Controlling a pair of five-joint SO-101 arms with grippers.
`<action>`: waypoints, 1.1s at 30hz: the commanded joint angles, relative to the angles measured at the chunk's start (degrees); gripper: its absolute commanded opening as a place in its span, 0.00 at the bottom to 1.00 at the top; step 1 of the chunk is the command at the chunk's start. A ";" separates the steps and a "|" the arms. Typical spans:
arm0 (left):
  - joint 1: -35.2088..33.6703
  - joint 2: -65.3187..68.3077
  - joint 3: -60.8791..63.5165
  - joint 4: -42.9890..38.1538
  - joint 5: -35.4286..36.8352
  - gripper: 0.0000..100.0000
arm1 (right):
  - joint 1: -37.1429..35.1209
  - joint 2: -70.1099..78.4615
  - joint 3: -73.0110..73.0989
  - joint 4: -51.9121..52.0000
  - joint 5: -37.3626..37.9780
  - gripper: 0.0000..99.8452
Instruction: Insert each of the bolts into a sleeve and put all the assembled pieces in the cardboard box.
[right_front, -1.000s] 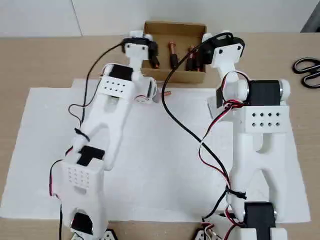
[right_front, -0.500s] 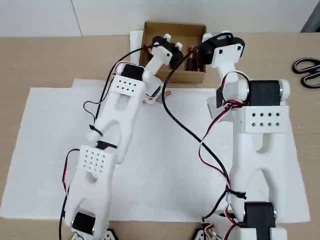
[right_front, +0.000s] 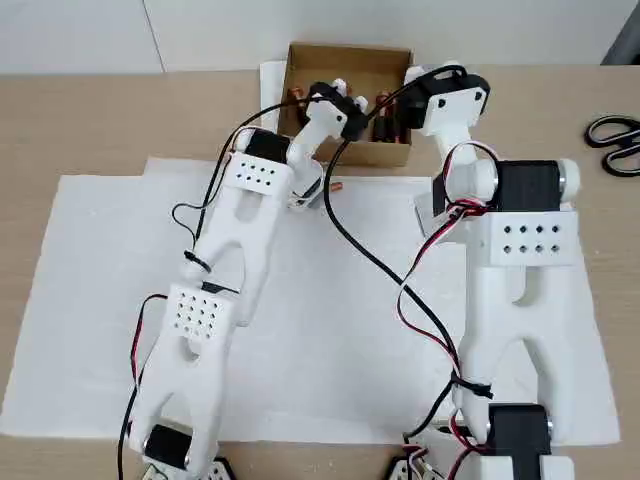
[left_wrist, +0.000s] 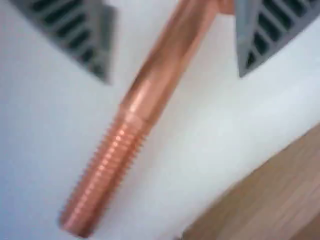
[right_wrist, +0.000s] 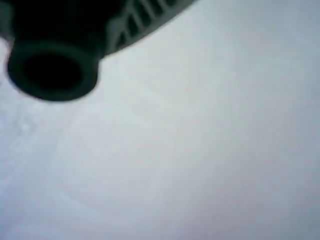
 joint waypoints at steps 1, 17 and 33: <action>0.35 -0.79 -2.86 1.05 -0.18 0.06 | 0.48 -2.15 -0.18 -0.04 0.26 0.00; 0.53 3.43 -3.91 3.96 -0.35 0.07 | 0.48 -2.42 -0.18 -0.04 0.18 0.00; 0.35 3.69 -6.90 7.12 -0.35 0.11 | 0.48 -2.51 -0.18 -0.04 0.18 0.00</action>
